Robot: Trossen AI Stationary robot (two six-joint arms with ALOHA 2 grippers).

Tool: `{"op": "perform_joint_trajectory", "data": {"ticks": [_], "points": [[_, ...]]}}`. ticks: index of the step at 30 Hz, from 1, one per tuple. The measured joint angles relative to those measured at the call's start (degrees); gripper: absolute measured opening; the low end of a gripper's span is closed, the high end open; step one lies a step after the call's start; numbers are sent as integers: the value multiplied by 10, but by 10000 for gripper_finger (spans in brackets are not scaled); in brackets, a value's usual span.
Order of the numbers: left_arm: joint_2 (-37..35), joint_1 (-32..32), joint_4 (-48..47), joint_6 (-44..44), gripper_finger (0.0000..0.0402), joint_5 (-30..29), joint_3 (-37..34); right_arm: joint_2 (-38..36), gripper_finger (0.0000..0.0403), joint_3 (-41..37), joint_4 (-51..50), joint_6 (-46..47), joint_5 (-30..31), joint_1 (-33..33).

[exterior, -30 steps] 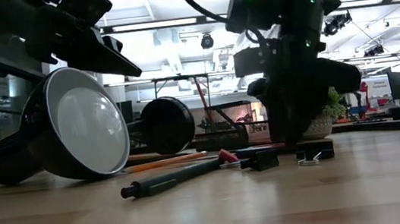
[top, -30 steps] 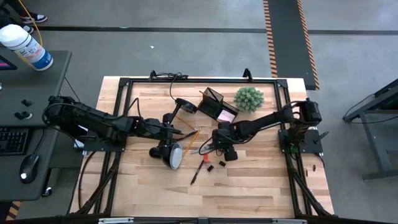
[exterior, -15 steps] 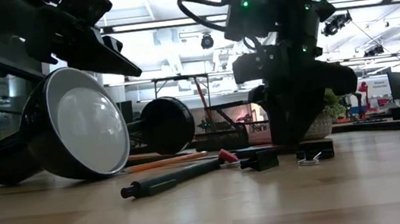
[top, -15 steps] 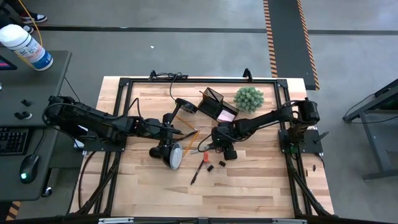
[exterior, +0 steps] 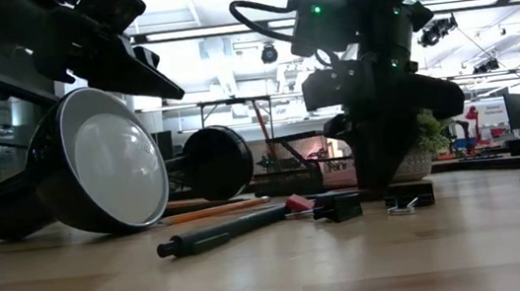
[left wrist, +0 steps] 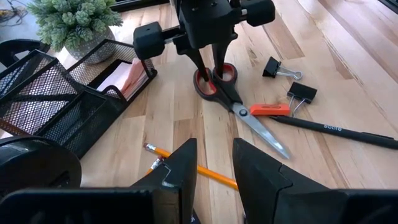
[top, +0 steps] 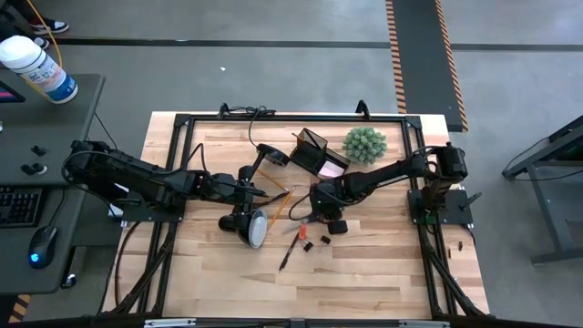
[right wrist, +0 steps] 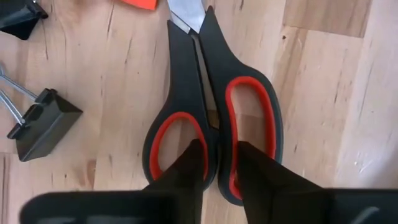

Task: Pick and place office supplies into organizer
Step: Put the scissors into the desk organizer

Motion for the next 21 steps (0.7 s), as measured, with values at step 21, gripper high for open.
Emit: {"op": "perform_joint_trajectory", "data": {"ticks": [21], "points": [[0, 0, -2, 0, 92, 0, 0, 0, 65, 208, -290, 3, 152, 27]]}}
